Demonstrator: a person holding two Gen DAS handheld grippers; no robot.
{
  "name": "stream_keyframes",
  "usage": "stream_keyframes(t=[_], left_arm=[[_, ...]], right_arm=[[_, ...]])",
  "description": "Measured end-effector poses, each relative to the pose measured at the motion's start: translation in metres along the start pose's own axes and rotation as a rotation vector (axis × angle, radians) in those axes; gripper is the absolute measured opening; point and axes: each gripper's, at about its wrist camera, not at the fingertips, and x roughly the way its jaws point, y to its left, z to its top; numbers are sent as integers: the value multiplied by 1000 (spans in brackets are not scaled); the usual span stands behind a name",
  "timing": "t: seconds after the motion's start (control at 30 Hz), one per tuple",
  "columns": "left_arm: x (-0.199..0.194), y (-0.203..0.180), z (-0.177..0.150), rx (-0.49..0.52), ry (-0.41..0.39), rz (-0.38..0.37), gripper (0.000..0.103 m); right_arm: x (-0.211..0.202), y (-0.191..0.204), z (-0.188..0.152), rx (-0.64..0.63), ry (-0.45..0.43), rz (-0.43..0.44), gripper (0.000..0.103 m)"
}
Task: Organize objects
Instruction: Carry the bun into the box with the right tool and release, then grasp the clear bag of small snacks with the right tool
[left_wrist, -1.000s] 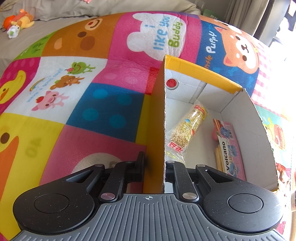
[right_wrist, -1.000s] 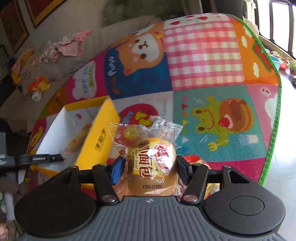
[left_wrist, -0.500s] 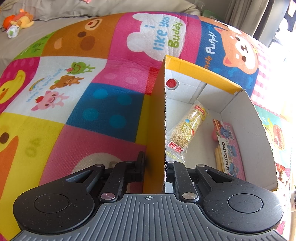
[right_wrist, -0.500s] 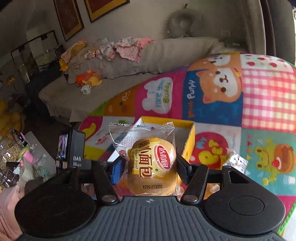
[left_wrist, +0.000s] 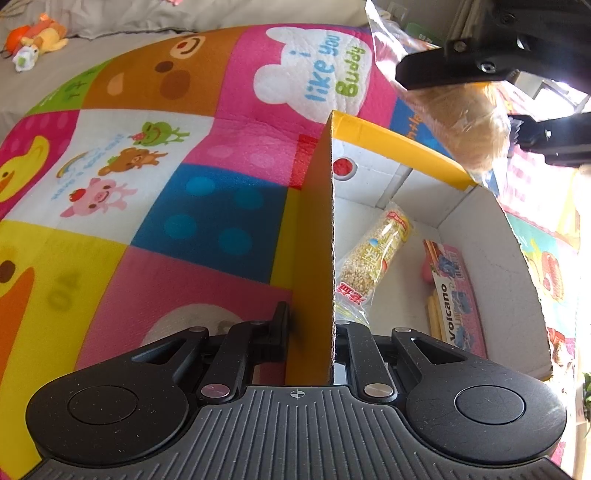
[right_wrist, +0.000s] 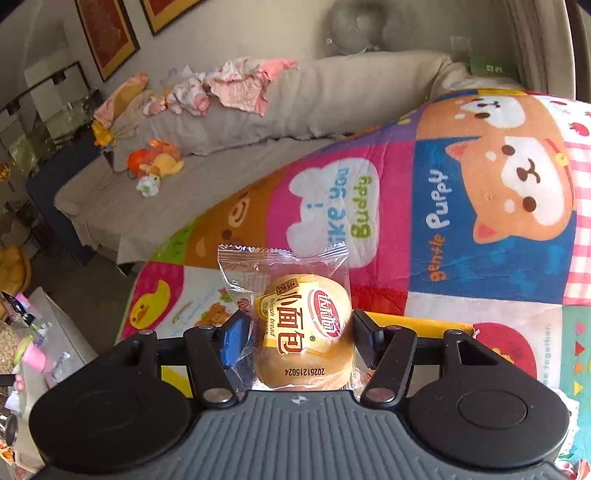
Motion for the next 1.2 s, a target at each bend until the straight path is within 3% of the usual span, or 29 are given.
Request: stream_keyframes(t=[0.17,0.53,0.77,0.97,1.2], left_arm=[[0,0,0,-3,-3,-1,15],[0,-2,0,-1,-5,7,15],[0,-3,0,5,-6,16,15],[0,-3,0,10,-5,18,15],[0,-4,0,11,-5,17,15]], right_arm=[[-12,-19,-6,36,-16,-23,64],[-92,-110,-43,83,-101,-203,77],[-122,-177,-86,185,-47,-330,78],[-121,-191,-102,248,-10,-290,78],[-80,-180,-92,253,23,-276,78]])
